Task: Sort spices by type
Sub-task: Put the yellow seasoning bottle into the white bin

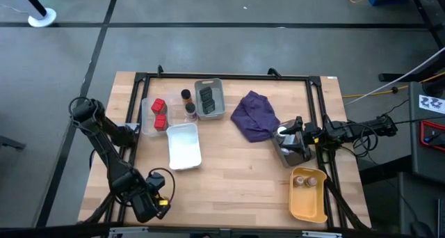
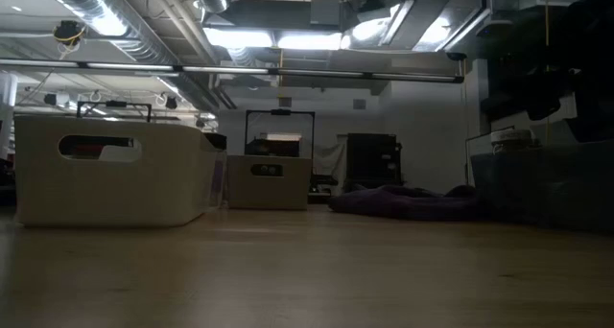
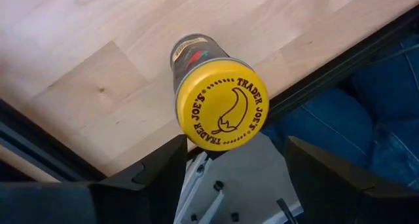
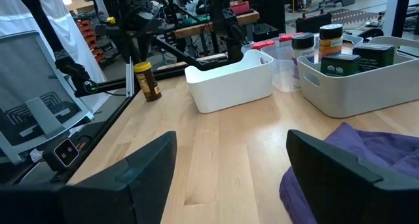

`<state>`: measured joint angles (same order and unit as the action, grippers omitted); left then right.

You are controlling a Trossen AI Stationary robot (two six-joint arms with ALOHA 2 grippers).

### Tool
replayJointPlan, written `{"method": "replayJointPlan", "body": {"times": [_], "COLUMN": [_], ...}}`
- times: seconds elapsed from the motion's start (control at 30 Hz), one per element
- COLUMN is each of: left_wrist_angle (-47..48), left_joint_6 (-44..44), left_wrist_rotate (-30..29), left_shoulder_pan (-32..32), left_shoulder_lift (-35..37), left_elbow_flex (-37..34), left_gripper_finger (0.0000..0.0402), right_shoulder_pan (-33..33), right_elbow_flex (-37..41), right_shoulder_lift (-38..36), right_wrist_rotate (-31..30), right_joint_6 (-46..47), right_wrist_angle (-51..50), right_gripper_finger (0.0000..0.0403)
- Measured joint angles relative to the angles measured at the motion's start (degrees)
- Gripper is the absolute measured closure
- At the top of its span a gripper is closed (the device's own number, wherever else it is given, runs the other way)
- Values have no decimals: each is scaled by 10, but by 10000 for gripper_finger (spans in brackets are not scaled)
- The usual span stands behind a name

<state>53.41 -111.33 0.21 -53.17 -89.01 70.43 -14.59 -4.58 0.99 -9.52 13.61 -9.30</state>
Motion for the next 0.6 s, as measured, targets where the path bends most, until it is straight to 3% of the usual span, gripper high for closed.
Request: {"method": "replayJointPlan", "body": {"times": [0.6], "left_wrist_angle": [7], "left_joint_6": [2], "left_wrist_rotate": [-43], "left_shoulder_pan": [0], "left_shoulder_lift": [0], "left_elbow_flex": [0], "left_gripper_finger": [162], "right_shoulder_pan": [0], "right_elbow_flex": [0], "right_shoulder_lift": [0], "right_wrist_rotate": [0], "right_joint_6": [0], "right_wrist_angle": [0], "right_gripper_finger": [116]}}
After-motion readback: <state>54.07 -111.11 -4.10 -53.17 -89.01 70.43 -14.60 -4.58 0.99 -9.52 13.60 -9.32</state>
